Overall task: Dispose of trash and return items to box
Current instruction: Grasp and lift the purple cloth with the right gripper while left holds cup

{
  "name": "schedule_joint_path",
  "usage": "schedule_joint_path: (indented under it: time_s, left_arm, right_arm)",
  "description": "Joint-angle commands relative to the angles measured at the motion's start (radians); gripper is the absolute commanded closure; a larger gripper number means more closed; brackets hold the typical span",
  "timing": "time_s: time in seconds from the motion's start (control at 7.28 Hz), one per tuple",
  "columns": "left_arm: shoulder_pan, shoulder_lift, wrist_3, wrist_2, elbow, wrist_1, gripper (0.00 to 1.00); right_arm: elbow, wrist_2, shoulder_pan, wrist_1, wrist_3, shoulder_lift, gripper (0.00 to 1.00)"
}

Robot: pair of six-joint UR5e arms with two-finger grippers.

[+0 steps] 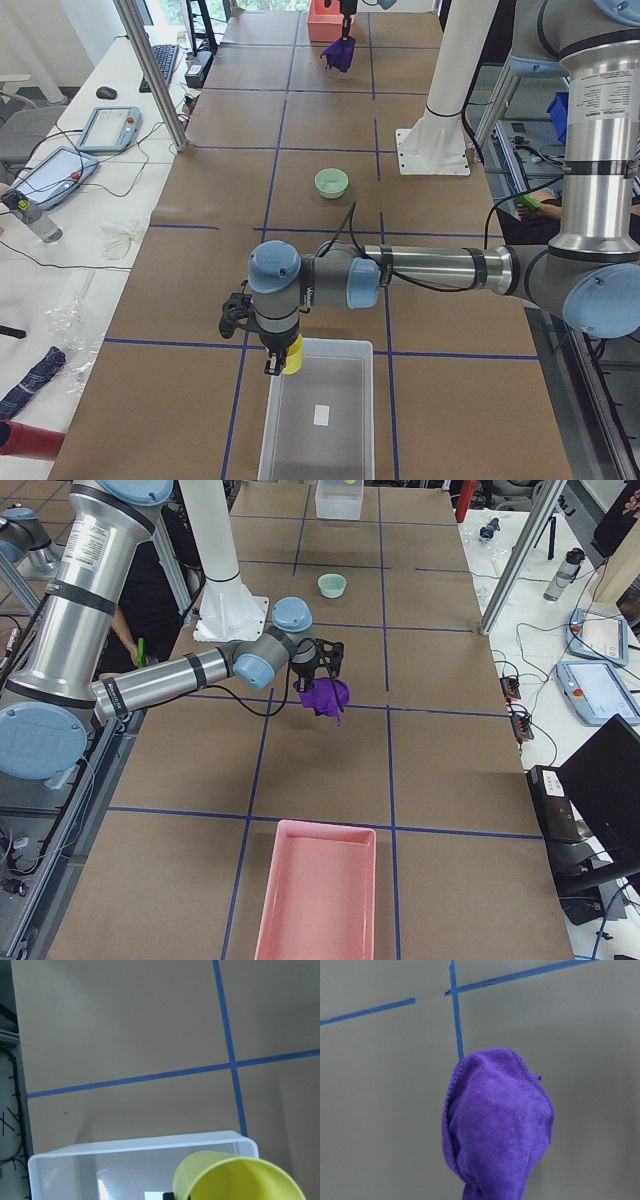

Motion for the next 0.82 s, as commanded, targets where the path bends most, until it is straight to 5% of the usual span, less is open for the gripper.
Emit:
schedule_joint_path:
  time_s: [0.0,0.69]
  left_arm:
    - [0.015,0.036,0.000,-0.066,0.091,-0.135,1.00]
    - [0.153,0.036,-0.006,-0.177,0.216,-0.294,1.00]
  right_arm:
    - [0.029,0.012,0.106,-0.045,-0.126,-0.001,1.00]
    - [0.063,0.035,0.386,-0.359,-0.674,0.008,1.00]
